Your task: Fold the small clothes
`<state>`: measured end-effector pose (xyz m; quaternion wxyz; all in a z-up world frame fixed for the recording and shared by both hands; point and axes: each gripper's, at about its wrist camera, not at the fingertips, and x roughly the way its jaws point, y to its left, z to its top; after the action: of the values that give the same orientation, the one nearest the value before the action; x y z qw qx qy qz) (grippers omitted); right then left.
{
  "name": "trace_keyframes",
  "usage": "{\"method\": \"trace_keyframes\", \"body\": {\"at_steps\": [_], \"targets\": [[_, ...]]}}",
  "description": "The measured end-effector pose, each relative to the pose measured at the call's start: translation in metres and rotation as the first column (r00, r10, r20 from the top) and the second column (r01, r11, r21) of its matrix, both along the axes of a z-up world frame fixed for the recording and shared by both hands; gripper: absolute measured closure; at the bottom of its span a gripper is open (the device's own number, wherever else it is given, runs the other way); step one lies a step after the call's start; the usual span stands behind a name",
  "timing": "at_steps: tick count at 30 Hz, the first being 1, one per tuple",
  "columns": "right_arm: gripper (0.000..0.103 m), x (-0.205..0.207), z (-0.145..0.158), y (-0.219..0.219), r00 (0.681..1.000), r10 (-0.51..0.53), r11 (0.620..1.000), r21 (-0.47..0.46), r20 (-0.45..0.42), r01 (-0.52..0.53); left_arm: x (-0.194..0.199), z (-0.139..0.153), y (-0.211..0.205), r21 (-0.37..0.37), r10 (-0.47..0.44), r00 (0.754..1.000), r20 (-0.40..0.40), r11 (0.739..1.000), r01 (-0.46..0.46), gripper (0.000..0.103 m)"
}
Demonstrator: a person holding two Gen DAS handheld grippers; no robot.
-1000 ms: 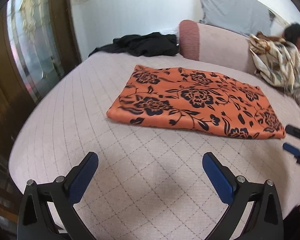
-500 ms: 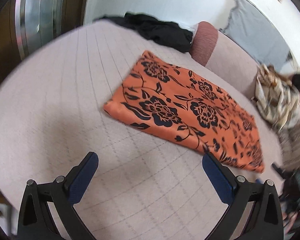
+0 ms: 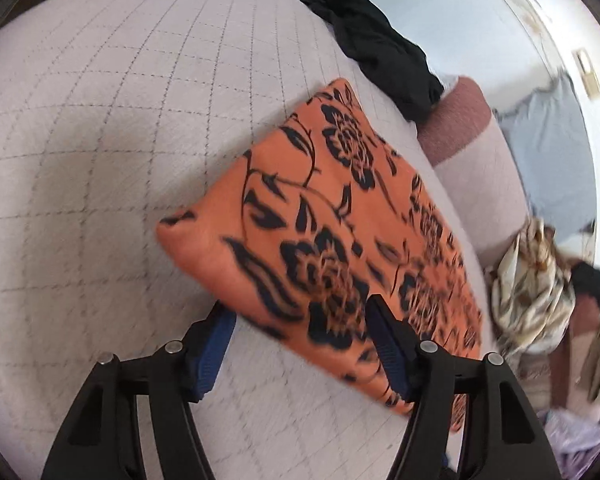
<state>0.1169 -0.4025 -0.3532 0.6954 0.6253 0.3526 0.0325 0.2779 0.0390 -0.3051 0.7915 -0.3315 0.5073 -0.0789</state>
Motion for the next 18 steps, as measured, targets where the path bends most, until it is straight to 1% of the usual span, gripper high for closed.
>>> {"method": "trace_keyframes", "body": {"at_steps": [1,5,9,11,12,13,16,17,18], "targets": [[0.032,0.002,-0.001,-0.001,1.000,-0.005,1.000,0.005,-0.002,0.005,0.003,0.000,-0.001,-0.009,0.005,1.000,0.002,1.000,-0.005,0.031],[0.032,0.009,-0.011,-0.012,0.999,-0.047,0.997,0.054,-0.014,0.048,0.012,-0.002,-0.003,-0.031,0.018,1.000,0.020,0.999,-0.017,0.030],[0.032,0.018,-0.016,-0.017,0.994,-0.102,0.993,0.065,-0.027,0.104,0.010,-0.005,0.004,-0.087,0.039,0.997,0.061,0.996,-0.034,0.032],[0.032,0.022,-0.015,-0.018,0.992,-0.126,0.990,0.055,-0.025,0.127,0.007,-0.006,0.008,-0.081,0.047,0.996,0.077,0.996,-0.040,0.044],[0.032,0.026,-0.013,-0.018,0.991,-0.134,0.990,0.038,-0.019,0.135,0.008,-0.006,0.008,-0.069,0.042,0.996,0.082,0.997,-0.036,0.058],[0.032,0.031,-0.011,-0.018,0.990,-0.141,0.990,0.021,-0.013,0.141,0.008,-0.007,0.009,-0.064,0.040,0.996,0.083,0.997,-0.035,0.067],[0.030,0.050,-0.006,-0.014,0.988,-0.152,0.987,-0.051,0.005,0.152,0.012,-0.007,0.010,-0.075,0.032,0.996,0.086,0.997,-0.026,0.068],[0.031,0.055,-0.004,-0.013,0.988,-0.154,0.985,-0.073,0.014,0.155,0.013,-0.007,0.010,-0.068,0.028,0.996,0.089,0.997,-0.022,0.068],[0.030,0.063,0.000,-0.009,0.989,-0.147,0.981,-0.121,0.025,0.149,0.014,-0.008,0.009,-0.051,0.023,0.996,0.087,0.999,-0.019,0.062]]}}
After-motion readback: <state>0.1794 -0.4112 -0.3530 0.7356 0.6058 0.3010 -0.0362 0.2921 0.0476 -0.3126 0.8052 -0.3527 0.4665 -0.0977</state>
